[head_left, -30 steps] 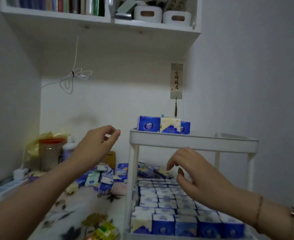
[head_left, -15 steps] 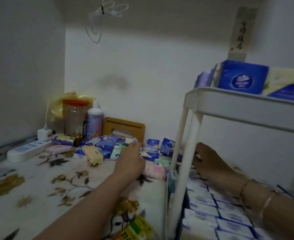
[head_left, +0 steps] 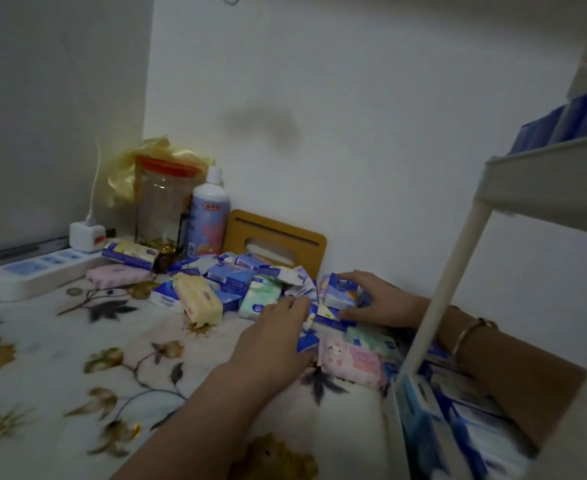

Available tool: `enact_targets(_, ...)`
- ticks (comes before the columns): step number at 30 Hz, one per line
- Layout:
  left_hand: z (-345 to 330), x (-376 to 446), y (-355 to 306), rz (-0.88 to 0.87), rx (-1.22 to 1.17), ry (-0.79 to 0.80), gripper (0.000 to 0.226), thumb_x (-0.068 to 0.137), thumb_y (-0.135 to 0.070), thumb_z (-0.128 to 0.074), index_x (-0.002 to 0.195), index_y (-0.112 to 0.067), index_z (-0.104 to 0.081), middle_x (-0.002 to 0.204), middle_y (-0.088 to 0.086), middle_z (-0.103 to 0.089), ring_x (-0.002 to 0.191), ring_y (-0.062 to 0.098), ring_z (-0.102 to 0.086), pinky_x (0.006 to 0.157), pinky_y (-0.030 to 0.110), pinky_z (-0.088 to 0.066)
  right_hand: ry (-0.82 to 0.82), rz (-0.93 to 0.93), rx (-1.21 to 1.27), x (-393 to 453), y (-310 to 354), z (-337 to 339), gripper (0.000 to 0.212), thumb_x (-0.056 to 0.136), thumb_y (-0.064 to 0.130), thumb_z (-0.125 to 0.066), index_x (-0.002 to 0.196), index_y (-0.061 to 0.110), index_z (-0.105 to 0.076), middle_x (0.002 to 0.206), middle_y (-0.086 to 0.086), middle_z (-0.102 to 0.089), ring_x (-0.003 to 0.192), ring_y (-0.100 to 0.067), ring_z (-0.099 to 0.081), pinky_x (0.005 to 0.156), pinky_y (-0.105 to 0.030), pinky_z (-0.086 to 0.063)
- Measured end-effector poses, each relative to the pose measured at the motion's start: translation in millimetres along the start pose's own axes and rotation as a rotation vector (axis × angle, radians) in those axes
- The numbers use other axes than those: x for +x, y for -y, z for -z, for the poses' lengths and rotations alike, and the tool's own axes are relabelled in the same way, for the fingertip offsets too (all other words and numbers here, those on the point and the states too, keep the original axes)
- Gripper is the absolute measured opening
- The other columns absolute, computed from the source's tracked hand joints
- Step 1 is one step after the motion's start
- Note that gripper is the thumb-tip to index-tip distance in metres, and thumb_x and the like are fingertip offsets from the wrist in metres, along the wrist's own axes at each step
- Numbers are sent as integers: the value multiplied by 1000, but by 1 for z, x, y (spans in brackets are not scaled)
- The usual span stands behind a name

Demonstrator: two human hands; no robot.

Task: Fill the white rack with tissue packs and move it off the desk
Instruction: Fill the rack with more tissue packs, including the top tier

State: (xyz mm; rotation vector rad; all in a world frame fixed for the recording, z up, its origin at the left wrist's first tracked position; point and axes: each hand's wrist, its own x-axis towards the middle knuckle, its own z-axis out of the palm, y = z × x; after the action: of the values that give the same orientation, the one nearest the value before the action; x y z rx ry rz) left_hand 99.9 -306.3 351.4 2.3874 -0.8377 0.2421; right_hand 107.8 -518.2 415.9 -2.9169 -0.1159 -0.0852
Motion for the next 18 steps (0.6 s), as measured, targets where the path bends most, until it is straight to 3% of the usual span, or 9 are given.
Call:
enact_targets(3, 1, 1, 1, -9, 0, -29, 44, 84, -38, -65, 114, -28, -34, 122, -3, -45, 109, 22, -45, 82, 37, -46, 68, -13, -6, 8, 1, -10, 83, 86, 42, -65, 151, 25, -15, 155, 2, -19, 143, -17, -22, 111, -26, -27)
enact_targets(5, 3, 0, -1, -9, -11, -37, 41, 83, -33, -66, 104, -31, -31, 122, -2, -44, 108, 23, -44, 78, 35, -43, 80, -1, -35, 11, -2, -15, 85, 86, 42, -65, 152, 25, -14, 157, 3, -15, 144, -16, -19, 112, -26, -27)
enact_targets(8, 3, 0, -4, -32, 42, -31, 41, 83, -33, -66, 112, -30, -37, 131, -3, -36, 114, 24, -37, 82, 36, -45, -10, 10, -85, 7, 2, -15, 73, 86, 34, -67, 147, 24, -28, 144, 0, -32, 118, -15, -46, 89, -18, -37)
enact_targets(10, 2, -1, -1, -32, 85, -7, 51, 84, -37, -64, 128, -34, -39, 138, -5, -29, 120, 24, -33, 89, 38, -47, -74, 9, -85, 4, 3, -14, 63, 84, 34, -69, 139, 27, -38, 132, -1, -39, 99, -12, -49, 79, -16, -35)
enact_targets(13, 2, -3, 2, -5, 105, 29, 59, 86, -41, -61, 139, -39, -37, 143, -6, -24, 127, 23, -27, 99, 38, -43, -96, 5, -46, 1, 2, -16, 58, 81, 35, -72, 132, 28, -43, 121, 0, -43, 94, -11, -49, 80, -18, -36)
enact_targets(18, 9, -6, 10, 8, 27, 58, 60, 79, -49, -66, 133, -41, -42, 143, -5, -33, 128, 22, -33, 103, 37, -40, -167, -9, 210, 1, 0, -16, 35, 84, 30, -68, 115, 28, -51, 113, -4, -57, 88, -13, -58, 77, -23, -45)
